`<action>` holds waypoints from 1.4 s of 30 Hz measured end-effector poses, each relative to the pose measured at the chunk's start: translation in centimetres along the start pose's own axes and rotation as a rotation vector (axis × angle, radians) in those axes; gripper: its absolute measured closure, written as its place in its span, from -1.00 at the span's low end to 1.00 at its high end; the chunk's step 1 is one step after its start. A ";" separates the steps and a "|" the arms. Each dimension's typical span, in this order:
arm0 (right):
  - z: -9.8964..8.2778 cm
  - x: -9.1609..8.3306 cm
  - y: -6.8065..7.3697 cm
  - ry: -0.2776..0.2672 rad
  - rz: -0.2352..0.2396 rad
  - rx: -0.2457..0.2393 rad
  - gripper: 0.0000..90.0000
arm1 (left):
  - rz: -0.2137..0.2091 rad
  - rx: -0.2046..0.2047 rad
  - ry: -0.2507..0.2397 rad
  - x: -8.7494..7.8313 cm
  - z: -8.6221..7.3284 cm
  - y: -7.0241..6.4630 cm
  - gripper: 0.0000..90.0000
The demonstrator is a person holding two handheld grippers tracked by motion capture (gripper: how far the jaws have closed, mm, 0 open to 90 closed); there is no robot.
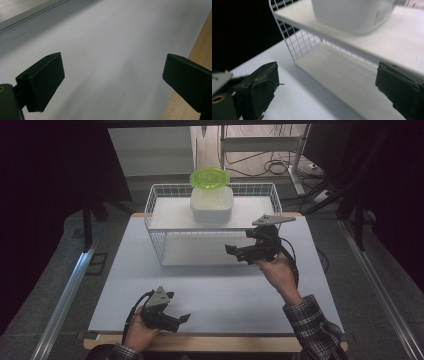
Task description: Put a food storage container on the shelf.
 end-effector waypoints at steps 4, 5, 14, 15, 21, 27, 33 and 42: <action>-1.9 0.1 -0.1 0.030 -0.008 -0.018 -0.90 | 0.001 0.000 0.000 0.0 0.0 0.0 -0.92; -2.4 0.1 -0.2 0.034 -0.011 -0.021 -0.90 | 0.001 0.000 0.000 0.0 0.0 0.0 -0.92; -6.3 -0.2 -0.7 0.030 -0.026 -0.018 -0.90 | 0.003 0.004 0.001 0.1 0.0 0.0 -0.93; -6.8 -0.2 -0.8 0.026 -0.027 -0.016 -0.90 | 0.004 0.004 -0.001 0.1 0.0 0.0 -0.93; -9.4 -0.2 -1.2 0.045 -0.046 -0.023 -0.89 | 0.005 0.007 0.001 0.1 0.0 0.0 -0.93; -11.8 -0.2 -1.4 0.080 -0.053 -0.017 -0.89 | 0.003 0.004 -0.002 0.0 -0.1 0.0 -0.93; -14.5 -0.2 -1.4 0.121 -0.063 -0.026 -0.89 | 0.009 0.006 0.001 0.1 -0.1 0.1 -0.93; -17.6 0.9 -1.2 0.234 -0.069 -0.060 -0.89 | 0.013 0.010 0.006 0.1 -0.2 0.2 -0.93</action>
Point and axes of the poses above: each handheld gripper's, and its own axes: x roughly forward along the jaws, z roughly out of its top, y roughly to its left, the point moved 4 cm from there along x, roughly forward along the jaws, and after that the axes turned 9 degrees about -z, right-handed, at the moved point
